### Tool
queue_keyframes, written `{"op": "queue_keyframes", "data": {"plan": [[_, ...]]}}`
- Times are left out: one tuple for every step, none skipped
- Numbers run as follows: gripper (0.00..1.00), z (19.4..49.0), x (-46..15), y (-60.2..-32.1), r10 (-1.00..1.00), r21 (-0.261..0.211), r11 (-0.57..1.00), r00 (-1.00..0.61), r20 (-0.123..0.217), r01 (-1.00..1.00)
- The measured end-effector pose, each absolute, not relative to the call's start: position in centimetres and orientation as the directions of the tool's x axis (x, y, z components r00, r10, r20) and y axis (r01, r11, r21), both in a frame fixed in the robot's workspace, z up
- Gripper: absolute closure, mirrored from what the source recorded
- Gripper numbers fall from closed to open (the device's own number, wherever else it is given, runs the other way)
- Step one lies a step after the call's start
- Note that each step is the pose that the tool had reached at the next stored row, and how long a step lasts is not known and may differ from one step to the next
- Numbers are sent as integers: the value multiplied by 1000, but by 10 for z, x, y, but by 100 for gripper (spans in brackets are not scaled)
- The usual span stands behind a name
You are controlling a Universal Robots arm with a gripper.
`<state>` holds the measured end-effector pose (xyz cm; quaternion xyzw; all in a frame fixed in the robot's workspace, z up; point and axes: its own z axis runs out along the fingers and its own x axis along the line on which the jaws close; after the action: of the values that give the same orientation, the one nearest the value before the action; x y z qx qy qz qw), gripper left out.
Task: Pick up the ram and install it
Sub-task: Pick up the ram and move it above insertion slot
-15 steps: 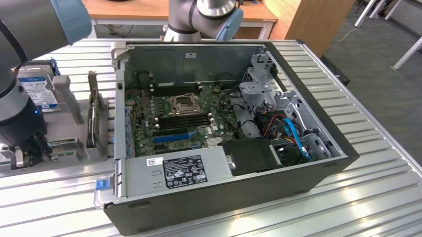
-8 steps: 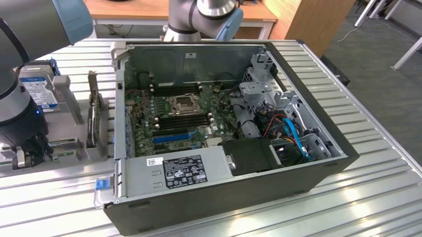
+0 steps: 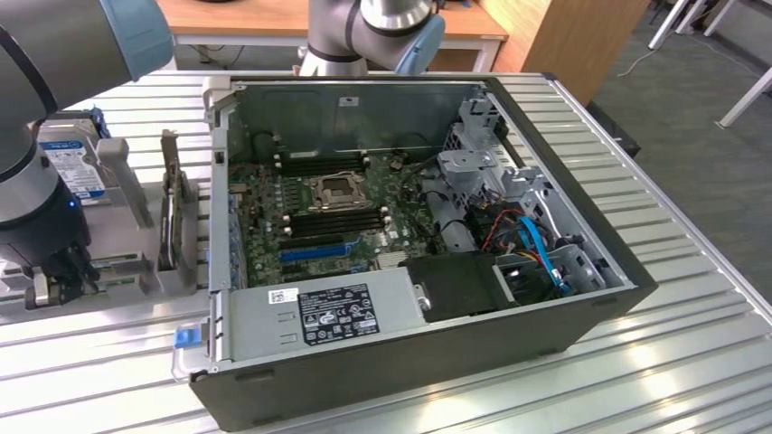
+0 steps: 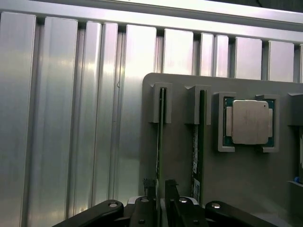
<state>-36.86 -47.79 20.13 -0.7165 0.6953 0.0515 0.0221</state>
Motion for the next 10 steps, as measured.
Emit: {"op": "queue_keyframes", "data": {"plan": [[77, 202, -369, -478, -994, 40, -32, 28, -105, -999], [77, 202, -369, -478, -994, 40, -32, 28, -105, -999], [77, 202, -369, -478, -994, 40, -32, 28, -105, -999], [77, 202, -369, -478, -994, 40, -32, 28, -105, -999], [77, 203, -368, -478, -994, 40, -32, 28, -105, -999], [77, 203, -368, -478, -994, 40, -32, 28, -104, -999], [77, 203, -367, -478, -994, 40, -32, 28, -104, -999], [77, 203, -366, -478, -994, 41, -32, 28, -105, -999], [77, 203, -366, -478, -994, 41, -32, 28, -105, -999], [77, 203, -366, -478, -994, 41, -32, 28, -105, -999]]}}
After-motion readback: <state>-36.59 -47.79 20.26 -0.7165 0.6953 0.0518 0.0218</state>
